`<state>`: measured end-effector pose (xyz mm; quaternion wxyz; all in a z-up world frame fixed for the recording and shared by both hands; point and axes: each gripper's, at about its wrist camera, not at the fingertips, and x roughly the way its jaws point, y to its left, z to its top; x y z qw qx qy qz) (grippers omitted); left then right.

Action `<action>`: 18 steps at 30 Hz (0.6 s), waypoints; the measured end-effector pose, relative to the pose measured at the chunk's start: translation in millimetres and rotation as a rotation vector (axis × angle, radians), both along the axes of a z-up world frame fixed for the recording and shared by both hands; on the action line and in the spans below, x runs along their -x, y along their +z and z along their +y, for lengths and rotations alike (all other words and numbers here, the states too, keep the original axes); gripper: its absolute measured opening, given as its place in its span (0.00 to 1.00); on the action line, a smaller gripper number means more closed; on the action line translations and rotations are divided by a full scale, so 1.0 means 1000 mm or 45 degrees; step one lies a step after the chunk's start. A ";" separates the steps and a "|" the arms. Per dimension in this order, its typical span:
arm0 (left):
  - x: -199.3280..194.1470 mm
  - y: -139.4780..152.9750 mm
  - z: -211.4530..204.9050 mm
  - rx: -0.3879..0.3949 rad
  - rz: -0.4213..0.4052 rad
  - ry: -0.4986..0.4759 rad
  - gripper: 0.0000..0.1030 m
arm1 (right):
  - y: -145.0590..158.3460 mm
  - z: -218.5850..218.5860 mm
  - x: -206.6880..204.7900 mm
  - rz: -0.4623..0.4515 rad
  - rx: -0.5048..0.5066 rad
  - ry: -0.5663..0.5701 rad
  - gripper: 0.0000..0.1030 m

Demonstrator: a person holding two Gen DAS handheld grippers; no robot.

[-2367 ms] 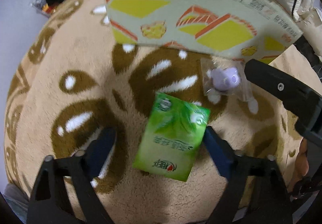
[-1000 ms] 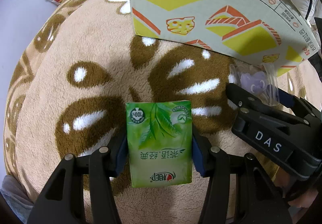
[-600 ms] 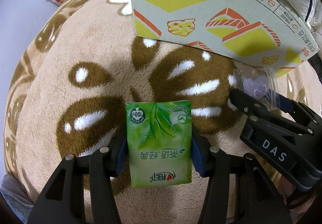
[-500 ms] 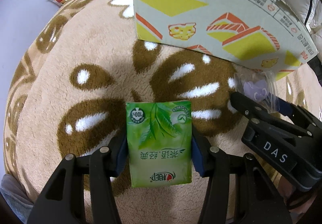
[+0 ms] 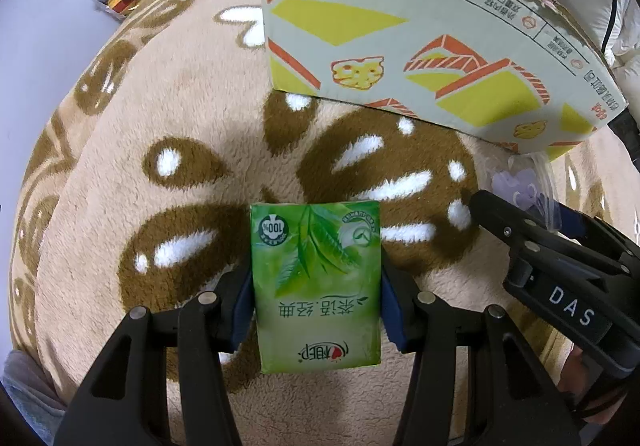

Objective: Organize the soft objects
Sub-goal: 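Grasp green tea box with left tool while right tool grasps clear bag with purple item, then lift green tea box with left tool while right tool carries clear bag over box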

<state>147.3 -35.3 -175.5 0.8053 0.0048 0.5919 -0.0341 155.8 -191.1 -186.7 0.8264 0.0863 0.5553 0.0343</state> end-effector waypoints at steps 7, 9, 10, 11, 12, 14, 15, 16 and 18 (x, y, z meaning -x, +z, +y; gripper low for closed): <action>0.005 0.002 -0.002 -0.005 -0.003 -0.007 0.50 | 0.007 -0.012 0.007 -0.013 -0.058 -0.008 0.72; 0.006 0.001 -0.003 -0.008 -0.004 -0.012 0.50 | 0.010 -0.014 0.010 -0.019 -0.061 -0.009 0.72; 0.007 0.001 -0.004 -0.010 -0.004 -0.016 0.50 | 0.010 -0.017 0.011 -0.022 -0.061 -0.008 0.72; 0.008 0.001 -0.005 -0.011 -0.006 -0.019 0.50 | 0.011 -0.018 0.013 -0.026 -0.059 -0.007 0.72; 0.008 0.001 -0.005 -0.010 -0.010 -0.021 0.50 | 0.015 -0.018 0.015 -0.032 -0.054 -0.005 0.72; 0.011 0.003 -0.006 -0.002 -0.022 -0.029 0.50 | 0.018 -0.021 0.019 -0.041 -0.051 -0.004 0.72; 0.013 0.004 -0.007 0.003 -0.030 -0.034 0.50 | 0.020 -0.020 0.021 -0.045 -0.051 -0.005 0.72; 0.015 0.007 -0.008 0.009 -0.041 -0.039 0.50 | 0.022 -0.022 0.023 -0.049 -0.054 -0.005 0.71; 0.020 0.012 -0.010 0.019 -0.076 -0.051 0.50 | 0.027 -0.027 0.028 -0.063 -0.068 -0.007 0.72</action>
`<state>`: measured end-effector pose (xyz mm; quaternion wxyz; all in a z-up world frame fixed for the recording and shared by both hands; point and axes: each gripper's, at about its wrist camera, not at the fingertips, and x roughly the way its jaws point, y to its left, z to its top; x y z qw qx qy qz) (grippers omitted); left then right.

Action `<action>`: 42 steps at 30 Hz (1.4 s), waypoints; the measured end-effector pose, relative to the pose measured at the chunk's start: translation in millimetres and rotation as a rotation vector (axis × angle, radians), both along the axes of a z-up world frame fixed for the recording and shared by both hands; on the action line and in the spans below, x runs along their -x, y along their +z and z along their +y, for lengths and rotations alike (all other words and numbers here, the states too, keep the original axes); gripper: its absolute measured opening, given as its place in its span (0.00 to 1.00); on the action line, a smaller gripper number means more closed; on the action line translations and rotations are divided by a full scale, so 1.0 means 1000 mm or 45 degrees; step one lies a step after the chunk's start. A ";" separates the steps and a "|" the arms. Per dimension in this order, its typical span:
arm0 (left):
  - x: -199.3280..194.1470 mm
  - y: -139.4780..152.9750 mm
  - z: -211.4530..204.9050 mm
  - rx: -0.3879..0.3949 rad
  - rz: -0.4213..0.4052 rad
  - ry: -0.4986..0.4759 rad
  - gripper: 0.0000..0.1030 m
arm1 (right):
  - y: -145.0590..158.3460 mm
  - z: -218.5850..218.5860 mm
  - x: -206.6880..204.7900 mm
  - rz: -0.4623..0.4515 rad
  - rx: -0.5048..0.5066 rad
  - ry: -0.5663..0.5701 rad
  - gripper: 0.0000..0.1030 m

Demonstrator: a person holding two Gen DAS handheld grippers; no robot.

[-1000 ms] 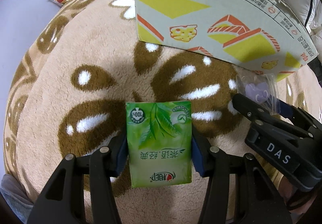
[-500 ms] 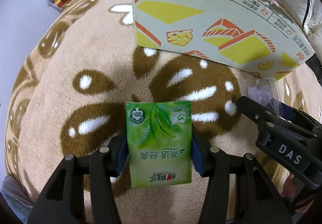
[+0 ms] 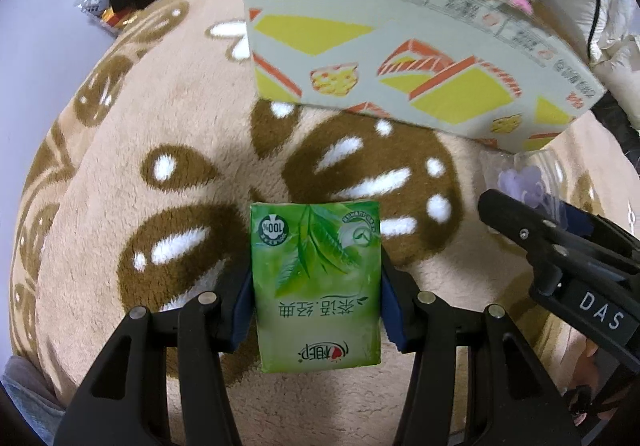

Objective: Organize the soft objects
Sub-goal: 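Lift green tea box with left tool while right tool carries clear bag over box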

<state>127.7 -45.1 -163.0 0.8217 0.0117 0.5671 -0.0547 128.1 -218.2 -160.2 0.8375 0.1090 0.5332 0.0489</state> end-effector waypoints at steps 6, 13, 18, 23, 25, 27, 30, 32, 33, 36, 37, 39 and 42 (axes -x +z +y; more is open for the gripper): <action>0.019 0.025 -0.014 -0.005 -0.151 -0.066 0.50 | 0.017 -0.012 0.013 -0.072 -0.046 0.007 0.72; 0.039 0.049 -0.024 -0.060 -0.299 -0.092 0.50 | 0.047 -0.018 0.030 -0.170 -0.041 0.035 0.72; 0.056 0.081 -0.019 -0.053 -0.441 -0.067 0.50 | 0.063 -0.009 0.040 -0.243 -0.037 0.034 0.72; 0.066 0.110 -0.009 0.007 -0.589 -0.043 0.50 | 0.083 -0.007 0.047 -0.345 -0.037 0.028 0.72; 0.072 0.122 -0.010 -0.001 -0.655 -0.058 0.50 | 0.091 -0.008 0.048 -0.381 -0.041 0.031 0.72; 0.079 0.133 -0.014 -0.035 -0.743 -0.075 0.50 | 0.099 -0.008 0.049 -0.421 -0.034 0.034 0.72; 0.083 0.148 -0.015 -0.058 -0.838 -0.090 0.50 | 0.114 -0.009 0.051 -0.492 -0.014 0.045 0.72; 0.084 0.157 -0.015 -0.018 -0.854 -0.098 0.50 | 0.122 -0.011 0.051 -0.521 -0.014 0.049 0.72; 0.084 0.162 -0.015 0.006 -0.856 -0.104 0.50 | 0.128 -0.012 0.051 -0.543 -0.018 0.049 0.72; 0.085 0.180 -0.015 0.032 -0.908 -0.122 0.50 | 0.142 -0.017 0.051 -0.595 -0.025 0.045 0.72; 0.084 0.187 -0.017 0.031 -0.934 -0.129 0.50 | 0.147 -0.019 0.050 -0.615 -0.025 0.042 0.72; 0.082 0.200 -0.018 0.029 -0.980 -0.136 0.50 | 0.158 -0.021 0.046 -0.662 -0.019 0.036 0.72; 0.077 0.221 -0.022 0.021 -1.046 -0.141 0.50 | 0.170 -0.023 0.037 -0.699 -0.017 0.036 0.72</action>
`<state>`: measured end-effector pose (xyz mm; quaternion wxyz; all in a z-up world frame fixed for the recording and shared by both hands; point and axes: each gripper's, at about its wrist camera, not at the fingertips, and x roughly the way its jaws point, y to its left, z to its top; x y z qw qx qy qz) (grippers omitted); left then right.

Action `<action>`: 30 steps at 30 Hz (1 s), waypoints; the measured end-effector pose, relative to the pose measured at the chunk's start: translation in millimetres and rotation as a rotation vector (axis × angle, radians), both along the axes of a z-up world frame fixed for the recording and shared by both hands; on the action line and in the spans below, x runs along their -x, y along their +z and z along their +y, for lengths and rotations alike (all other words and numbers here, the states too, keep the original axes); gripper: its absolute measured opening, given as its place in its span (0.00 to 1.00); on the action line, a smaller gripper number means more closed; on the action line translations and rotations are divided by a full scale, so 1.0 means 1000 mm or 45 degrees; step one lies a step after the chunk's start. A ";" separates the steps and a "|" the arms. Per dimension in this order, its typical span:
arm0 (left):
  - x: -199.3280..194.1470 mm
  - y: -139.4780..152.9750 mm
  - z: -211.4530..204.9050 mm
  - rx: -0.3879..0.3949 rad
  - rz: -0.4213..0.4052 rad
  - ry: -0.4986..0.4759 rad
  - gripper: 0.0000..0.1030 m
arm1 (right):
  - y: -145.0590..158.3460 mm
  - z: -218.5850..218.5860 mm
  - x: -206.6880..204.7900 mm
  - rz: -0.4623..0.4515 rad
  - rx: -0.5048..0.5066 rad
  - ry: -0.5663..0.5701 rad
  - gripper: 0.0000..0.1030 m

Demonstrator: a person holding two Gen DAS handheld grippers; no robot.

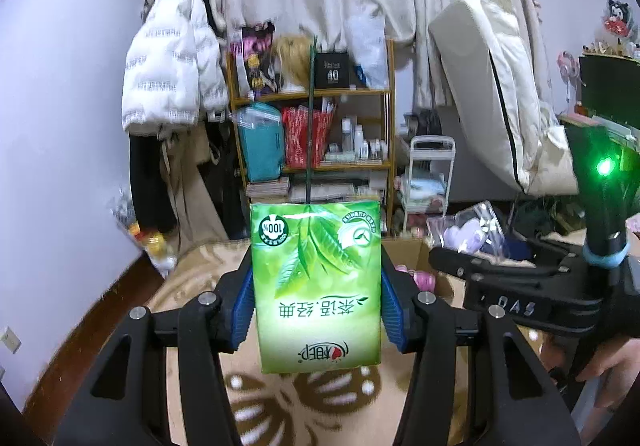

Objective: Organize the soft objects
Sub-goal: 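Lift green tea box with left tool while right tool carries clear bag over box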

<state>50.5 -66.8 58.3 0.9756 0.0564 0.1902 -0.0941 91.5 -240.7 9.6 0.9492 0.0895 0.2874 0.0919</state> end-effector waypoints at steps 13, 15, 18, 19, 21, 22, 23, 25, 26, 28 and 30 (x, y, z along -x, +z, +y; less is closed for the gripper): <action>-0.063 0.014 -0.013 -0.088 -0.081 0.033 0.50 | 0.022 -0.007 -0.046 -0.092 0.098 0.016 0.72; -0.073 0.006 -0.014 -0.092 -0.068 0.031 0.50 | 0.018 -0.009 -0.054 -0.083 0.120 0.021 0.72; -0.089 -0.009 -0.013 -0.074 -0.032 0.024 0.50 | 0.005 -0.013 -0.067 -0.048 0.131 0.021 0.72; -0.093 -0.014 -0.013 -0.070 -0.012 0.022 0.50 | 0.001 -0.015 -0.070 -0.035 0.122 0.019 0.72; -0.103 -0.025 -0.014 -0.071 0.023 0.022 0.50 | -0.009 -0.019 -0.077 -0.007 0.099 0.013 0.72; -0.105 -0.029 -0.015 -0.072 0.031 0.021 0.50 | -0.014 -0.020 -0.080 0.008 0.093 0.013 0.72; -0.108 -0.033 -0.015 -0.070 0.042 0.018 0.50 | -0.019 -0.020 -0.084 0.022 0.095 0.018 0.72; -0.116 -0.042 -0.017 -0.070 0.067 0.013 0.50 | -0.028 -0.019 -0.087 0.037 0.100 0.022 0.72; -0.119 -0.046 -0.018 -0.071 0.078 0.015 0.50 | -0.031 -0.019 -0.089 0.045 0.100 0.025 0.72; -0.127 -0.055 -0.019 -0.059 0.115 0.012 0.50 | -0.039 -0.019 -0.094 0.068 0.088 0.031 0.72; -0.133 -0.067 -0.019 -0.050 0.154 0.011 0.50 | -0.048 -0.019 -0.098 0.094 0.072 0.038 0.72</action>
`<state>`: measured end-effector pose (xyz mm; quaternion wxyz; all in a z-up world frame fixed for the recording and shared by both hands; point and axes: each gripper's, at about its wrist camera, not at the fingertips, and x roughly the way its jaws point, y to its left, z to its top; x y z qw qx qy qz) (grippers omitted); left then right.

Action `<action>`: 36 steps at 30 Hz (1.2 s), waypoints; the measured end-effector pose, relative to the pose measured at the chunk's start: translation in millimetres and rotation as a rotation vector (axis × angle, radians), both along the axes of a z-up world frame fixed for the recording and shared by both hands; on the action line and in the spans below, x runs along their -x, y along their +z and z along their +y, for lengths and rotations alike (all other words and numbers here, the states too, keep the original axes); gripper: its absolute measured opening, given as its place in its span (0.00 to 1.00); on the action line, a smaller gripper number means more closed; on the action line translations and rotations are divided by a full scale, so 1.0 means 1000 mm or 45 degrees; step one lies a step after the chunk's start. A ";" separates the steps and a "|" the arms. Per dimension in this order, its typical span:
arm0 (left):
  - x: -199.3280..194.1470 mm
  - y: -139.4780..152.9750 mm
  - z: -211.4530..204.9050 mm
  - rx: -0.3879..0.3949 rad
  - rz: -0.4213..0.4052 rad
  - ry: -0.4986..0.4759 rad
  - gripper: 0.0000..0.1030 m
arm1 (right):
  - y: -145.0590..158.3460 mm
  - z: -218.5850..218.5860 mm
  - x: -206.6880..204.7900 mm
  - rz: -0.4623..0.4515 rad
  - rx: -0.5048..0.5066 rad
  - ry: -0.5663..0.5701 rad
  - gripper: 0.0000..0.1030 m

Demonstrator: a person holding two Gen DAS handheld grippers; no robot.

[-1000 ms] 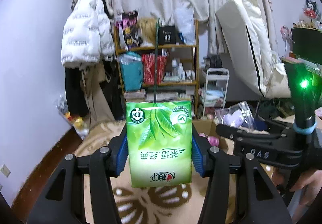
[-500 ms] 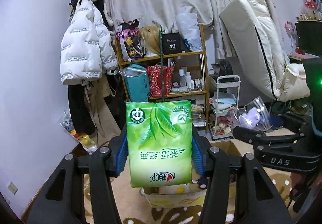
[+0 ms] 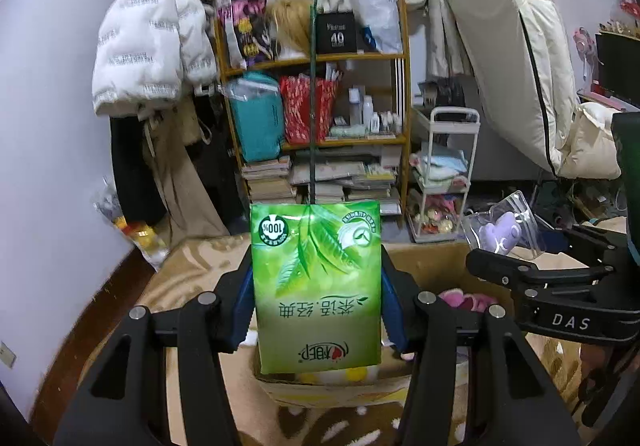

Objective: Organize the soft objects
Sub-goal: 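Lift green tea box with left tool while right tool carries clear bag over box, then open left tool dropping tea box into box while right tool drops clear bag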

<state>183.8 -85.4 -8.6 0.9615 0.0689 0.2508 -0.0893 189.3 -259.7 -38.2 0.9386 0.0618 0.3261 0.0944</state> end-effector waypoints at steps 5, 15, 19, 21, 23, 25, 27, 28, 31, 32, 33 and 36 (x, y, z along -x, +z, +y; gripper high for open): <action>-0.011 -0.019 0.000 -0.024 0.055 0.015 0.51 | -0.016 -0.001 -0.006 0.045 0.009 0.005 0.72; -0.029 -0.036 0.006 0.060 0.174 0.006 0.51 | -0.031 0.000 -0.009 0.100 0.004 0.025 0.72; -0.031 -0.040 0.000 0.004 0.165 0.005 0.51 | -0.033 0.002 -0.007 0.107 0.020 0.037 0.72; -0.031 -0.041 -0.002 -0.011 0.167 0.003 0.51 | -0.034 0.004 -0.006 0.109 0.021 0.046 0.73; -0.032 -0.043 -0.003 -0.006 0.176 0.003 0.51 | -0.034 0.006 -0.005 0.109 0.025 0.053 0.72; -0.031 -0.042 -0.003 -0.005 0.176 0.001 0.52 | -0.034 0.007 -0.005 0.104 0.037 0.056 0.72; -0.031 -0.042 -0.003 -0.011 0.168 0.007 0.53 | -0.034 0.008 -0.004 0.097 0.049 0.051 0.72; -0.030 -0.041 -0.003 -0.019 0.157 0.017 0.54 | -0.033 0.007 -0.004 0.094 0.049 0.050 0.72; -0.029 -0.038 0.000 -0.021 0.138 0.038 0.65 | -0.032 0.005 -0.003 0.078 0.035 0.051 0.72; -0.028 -0.036 0.001 -0.017 0.132 0.040 0.66 | -0.031 0.004 -0.002 0.073 0.030 0.052 0.72; -0.027 -0.035 0.002 -0.019 0.129 0.042 0.66 | -0.031 0.003 -0.002 0.068 0.023 0.051 0.72; -0.023 -0.032 0.005 -0.040 0.115 0.052 0.70 | -0.030 0.001 0.001 0.065 0.022 0.043 0.72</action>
